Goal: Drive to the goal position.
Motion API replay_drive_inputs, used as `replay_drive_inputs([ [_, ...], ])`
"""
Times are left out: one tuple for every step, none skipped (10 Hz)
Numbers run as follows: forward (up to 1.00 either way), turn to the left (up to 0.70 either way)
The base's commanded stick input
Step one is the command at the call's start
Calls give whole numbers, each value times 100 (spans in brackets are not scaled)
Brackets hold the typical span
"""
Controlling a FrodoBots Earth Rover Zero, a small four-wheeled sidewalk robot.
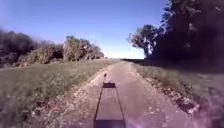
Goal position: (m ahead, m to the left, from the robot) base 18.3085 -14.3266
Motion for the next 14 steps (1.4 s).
replay_drive_inputs([
  [0, 0],
  [0, 0],
  [0, 0],
  [0, 0],
  [0, 0],
  [0, 0],
  [0, 0],
  [12, 0],
  [68, 0],
  [83, -1],
  [83, -6],
  [84, -21],
  [85, -34],
  [85, -34],
])
